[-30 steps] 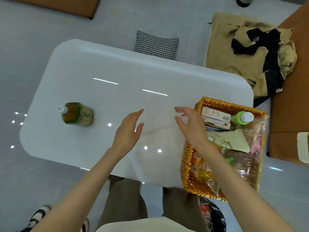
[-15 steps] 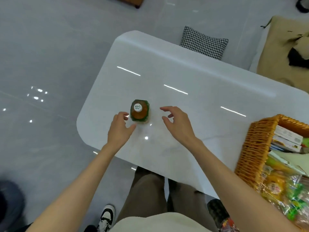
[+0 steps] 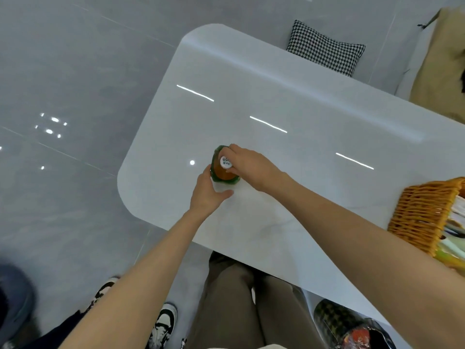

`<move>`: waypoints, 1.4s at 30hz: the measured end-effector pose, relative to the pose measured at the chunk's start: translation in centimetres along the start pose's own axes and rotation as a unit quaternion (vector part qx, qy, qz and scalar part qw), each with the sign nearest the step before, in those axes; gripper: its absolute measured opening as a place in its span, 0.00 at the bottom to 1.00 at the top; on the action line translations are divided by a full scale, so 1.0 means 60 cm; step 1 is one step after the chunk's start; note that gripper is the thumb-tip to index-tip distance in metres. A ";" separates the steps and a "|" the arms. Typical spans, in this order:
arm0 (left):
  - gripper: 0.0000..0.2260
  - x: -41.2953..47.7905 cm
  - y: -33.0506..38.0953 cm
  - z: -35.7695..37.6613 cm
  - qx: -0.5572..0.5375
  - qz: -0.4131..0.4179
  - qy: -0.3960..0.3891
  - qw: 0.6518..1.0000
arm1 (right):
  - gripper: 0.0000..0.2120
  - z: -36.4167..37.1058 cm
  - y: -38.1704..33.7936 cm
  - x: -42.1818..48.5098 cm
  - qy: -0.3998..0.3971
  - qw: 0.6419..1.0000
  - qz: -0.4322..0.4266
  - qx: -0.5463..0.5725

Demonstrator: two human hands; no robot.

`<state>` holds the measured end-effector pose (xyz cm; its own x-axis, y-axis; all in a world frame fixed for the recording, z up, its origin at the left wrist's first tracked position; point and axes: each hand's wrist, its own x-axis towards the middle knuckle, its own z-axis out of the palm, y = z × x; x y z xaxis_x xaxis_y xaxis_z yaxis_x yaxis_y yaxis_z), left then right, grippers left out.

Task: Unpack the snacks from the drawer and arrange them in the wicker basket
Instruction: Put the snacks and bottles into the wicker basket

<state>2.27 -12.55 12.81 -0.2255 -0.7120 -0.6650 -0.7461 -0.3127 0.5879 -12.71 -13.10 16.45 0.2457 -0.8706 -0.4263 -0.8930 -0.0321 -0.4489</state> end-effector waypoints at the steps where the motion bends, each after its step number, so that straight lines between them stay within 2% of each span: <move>1: 0.38 0.002 0.001 0.001 0.000 0.007 0.001 1.000 | 0.21 0.002 0.003 -0.004 0.000 1.000 0.001 0.007; 7: 0.36 -0.014 0.025 0.001 0.015 0.098 -0.005 0.995 | 0.14 0.001 -0.001 -0.079 0.060 0.973 0.134 0.178; 13: 0.42 -0.079 0.090 0.042 0.081 0.173 -0.064 0.979 | 0.15 -0.020 -0.014 -0.219 0.160 0.918 0.232 0.277; 18: 0.32 -0.160 0.164 0.089 0.083 0.270 -0.117 0.952 | 0.11 -0.044 -0.017 -0.356 0.251 0.872 0.275 0.318; 22: 0.30 -0.243 0.231 0.137 0.106 0.331 -0.154 0.925 | 0.13 -0.060 -0.011 -0.474 0.316 0.851 0.292 0.300; 27: 0.29 -0.357 0.289 0.218 0.129 0.391 -0.157 0.898 | 0.13 -0.070 0.004 -0.636 0.369 0.841 0.285 0.275; 33: 0.33 -0.492 0.342 0.368 0.143 0.427 -0.160 0.879 | 0.13 -0.049 0.055 -0.846 0.434 0.812 0.268 0.283; 36: 0.36 -0.563 0.354 0.451 0.148 0.449 -0.165 0.866 | 0.13 -0.027 0.075 -0.954 0.442 0.801 0.277 0.294; 42: 0.39 -0.664 0.405 0.585 0.185 0.501 -0.201 0.821 | 0.10 0.000 0.111 -1.127 0.486 0.756 0.310 0.310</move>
<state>-28.89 30.28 37.40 -0.9754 -0.2072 -0.0752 -0.1825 0.5682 0.8024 -35.27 45.54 42.26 -0.8096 -0.5837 -0.0624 -0.3010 0.5040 -0.8095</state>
